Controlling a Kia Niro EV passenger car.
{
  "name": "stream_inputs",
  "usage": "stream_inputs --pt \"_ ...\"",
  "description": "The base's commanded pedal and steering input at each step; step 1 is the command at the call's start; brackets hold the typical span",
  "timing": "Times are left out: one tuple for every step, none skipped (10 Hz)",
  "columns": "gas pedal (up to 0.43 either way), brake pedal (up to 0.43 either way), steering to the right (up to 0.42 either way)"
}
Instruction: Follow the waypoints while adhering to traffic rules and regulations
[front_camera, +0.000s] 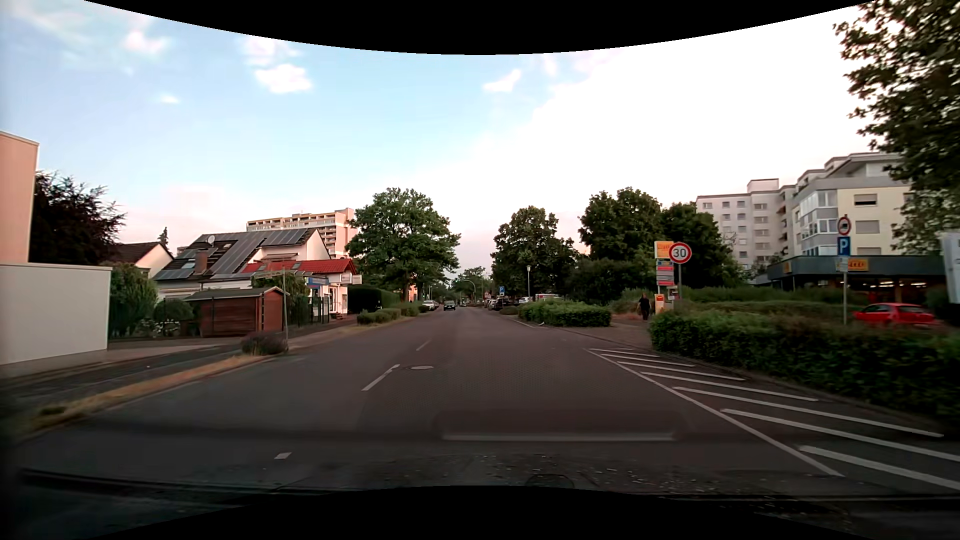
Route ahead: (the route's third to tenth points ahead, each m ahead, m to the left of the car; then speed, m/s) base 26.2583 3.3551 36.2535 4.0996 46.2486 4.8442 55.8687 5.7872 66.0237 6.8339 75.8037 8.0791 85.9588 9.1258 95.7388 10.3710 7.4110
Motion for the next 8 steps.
stream_inputs --pt "0.039 0.0 -0.023" --pt "0.039 0.0 -0.023" --pt "0.039 0.0 -0.022" --pt "0.039 0.0 -0.02" --pt "0.039 0.0 -0.018" --pt "0.039 0.0 -0.016" --pt "0.039 0.0 -0.016" --pt "0.039 0.0 -0.016"
